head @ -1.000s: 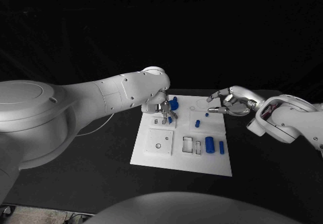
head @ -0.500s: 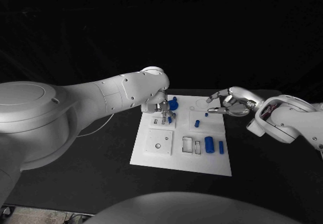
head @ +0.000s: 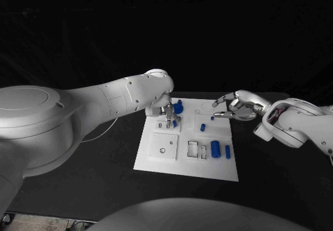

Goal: Assemble the parts on the task board

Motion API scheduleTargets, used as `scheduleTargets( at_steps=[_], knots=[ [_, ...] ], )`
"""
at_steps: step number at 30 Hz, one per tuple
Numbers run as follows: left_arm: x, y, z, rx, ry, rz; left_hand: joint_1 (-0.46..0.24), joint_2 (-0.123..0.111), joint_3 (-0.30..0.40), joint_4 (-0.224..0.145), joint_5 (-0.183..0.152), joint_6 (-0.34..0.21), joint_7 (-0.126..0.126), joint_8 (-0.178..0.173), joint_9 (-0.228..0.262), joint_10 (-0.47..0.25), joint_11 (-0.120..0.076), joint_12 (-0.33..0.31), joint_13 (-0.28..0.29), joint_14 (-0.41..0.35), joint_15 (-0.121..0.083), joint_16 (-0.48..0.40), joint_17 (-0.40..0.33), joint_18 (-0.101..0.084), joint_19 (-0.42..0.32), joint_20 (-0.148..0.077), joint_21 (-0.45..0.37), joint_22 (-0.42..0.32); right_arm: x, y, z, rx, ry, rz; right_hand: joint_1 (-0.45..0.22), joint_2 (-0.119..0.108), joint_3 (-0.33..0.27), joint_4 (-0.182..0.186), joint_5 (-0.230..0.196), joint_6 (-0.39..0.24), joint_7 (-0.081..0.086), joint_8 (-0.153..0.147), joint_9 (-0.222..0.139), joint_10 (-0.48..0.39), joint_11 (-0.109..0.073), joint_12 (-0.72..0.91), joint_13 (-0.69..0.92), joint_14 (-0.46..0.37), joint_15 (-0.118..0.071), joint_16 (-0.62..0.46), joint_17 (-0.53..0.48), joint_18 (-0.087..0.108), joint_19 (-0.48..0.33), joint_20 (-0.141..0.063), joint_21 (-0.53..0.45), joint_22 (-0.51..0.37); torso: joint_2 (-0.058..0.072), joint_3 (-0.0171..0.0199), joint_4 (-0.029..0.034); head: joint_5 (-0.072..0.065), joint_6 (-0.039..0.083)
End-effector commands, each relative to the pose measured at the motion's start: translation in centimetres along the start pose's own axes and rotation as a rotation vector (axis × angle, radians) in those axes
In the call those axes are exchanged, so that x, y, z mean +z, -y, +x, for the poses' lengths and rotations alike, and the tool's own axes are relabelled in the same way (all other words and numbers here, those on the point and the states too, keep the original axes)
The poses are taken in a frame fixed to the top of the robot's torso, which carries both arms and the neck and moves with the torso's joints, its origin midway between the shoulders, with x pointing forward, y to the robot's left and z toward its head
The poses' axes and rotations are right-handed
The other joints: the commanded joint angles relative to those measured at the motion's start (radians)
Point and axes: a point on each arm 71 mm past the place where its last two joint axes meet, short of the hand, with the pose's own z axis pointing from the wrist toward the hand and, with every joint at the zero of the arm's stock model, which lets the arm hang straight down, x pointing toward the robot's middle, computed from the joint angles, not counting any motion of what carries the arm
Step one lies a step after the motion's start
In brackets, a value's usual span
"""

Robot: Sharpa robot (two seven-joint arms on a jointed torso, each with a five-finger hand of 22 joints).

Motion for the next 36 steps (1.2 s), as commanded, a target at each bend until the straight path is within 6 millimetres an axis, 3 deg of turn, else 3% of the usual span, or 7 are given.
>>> scheduleTargets(
  at_steps=[1, 14, 19, 23, 36],
  knots=[
    [0.0, 0.18, 0.13, -0.021, -0.009, -0.013, 0.009, -0.005, 0.007, 0.002, 0.002, 0.001, 0.001, -0.007, 0.001, 0.105, -0.005, -0.003, 0.26, 0.103, -0.007, 0.002, 0.263, -0.008, 0.06, -0.005, -0.005, 0.21, 0.0, -0.03, 0.24, 0.001, -0.022, 0.002, -0.001, 0.01, -0.003, -0.003, 0.006, 0.008, -0.001, 0.0, -0.001, 0.104, 0.008, -0.001, 0.262, 0.104, 0.009, 0.003, 0.263, -0.001, 0.014, 0.007, -0.006, 0.225, 0.0, -0.0002, -0.0002, 0.0, 0.0],
    [0.26, 0.47, 0.27, -0.025, -0.017, -0.008, 0.037, -0.013, 0.036, -0.006, 0.01, 0.001, 0.0, -0.02, 0.011, 0.105, -0.005, -0.003, 0.26, 0.103, -0.006, 0.002, 0.263, -0.006, 0.054, -0.004, -0.009, 0.204, -0.06, 0.1, 0.24, 0.002, -0.025, 0.008, 0.0, 0.011, -0.003, -0.003, 0.007, 0.008, -0.001, 0.0, -0.002, 0.104, 0.008, -0.001, 0.262, 0.104, 0.01, 0.003, 0.263, 0.0, 0.013, 0.008, -0.008, 0.224, 0.0, -0.0004, -0.0006, 0.0, 0.0],
    [0.37, 0.43, 0.23, -0.027, -0.016, -0.016, 0.056, -0.018, 0.055, -0.014, 0.022, 0.002, -0.001, -0.026, 0.016, 0.105, -0.006, -0.003, 0.26, 0.103, -0.007, 0.002, 0.263, -0.006, 0.053, -0.005, -0.009, 0.204, -0.09, 0.13, 0.26, 0.002, -0.028, 0.011, 0.0, 0.011, -0.003, -0.003, 0.007, 0.009, -0.001, 0.0, -0.002, 0.104, 0.008, -0.001, 0.262, 0.104, 0.01, 0.003, 0.263, 0.0, 0.011, 0.008, -0.01, 0.223, -0.001, -0.0001, -0.0005, -0.001, 0.0],
    [0.42, 0.41, 0.12, -0.021, -0.01, -0.026, 0.078, -0.023, 0.079, -0.024, 0.05, 0.004, -0.003, -0.033, 0.022, 0.105, -0.008, -0.003, 0.26, 0.103, -0.008, 0.002, 0.263, -0.005, 0.051, -0.006, -0.011, 0.202, -0.09, 0.18, 0.28, 0.003, -0.031, 0.013, 0.0, 0.012, -0.003, -0.003, 0.008, 0.01, 0.0, 0.0, -0.002, 0.104, 0.009, -0.001, 0.262, 0.104, 0.01, 0.003, 0.263, 0.001, 0.009, 0.008, -0.011, 0.223, -0.001, -0.0003, -0.0003, 0.0, 0.0],
    [0.43, 0.75, 0.2, -0.013, -0.006, -0.016, 0.113, -0.038, 0.126, -0.043, 0.059, 0.007, -0.007, -0.042, 0.036, 0.105, -0.011, -0.003, 0.26, 0.103, -0.012, 0.002, 0.263, -0.004, 0.048, -0.009, -0.014, 0.199, -0.06, 0.21, 0.33, 0.004, -0.035, 0.017, 0.0, 0.012, -0.003, -0.004, 0.008, 0.012, 0.0, 0.001, -0.002, 0.104, 0.009, -0.001, 0.262, 0.104, 0.01, 0.003, 0.263, 0.001, 0.008, 0.008, -0.013, 0.222, -0.001, -0.0005, -0.0003, 0.002, 0.0]
  ],
)
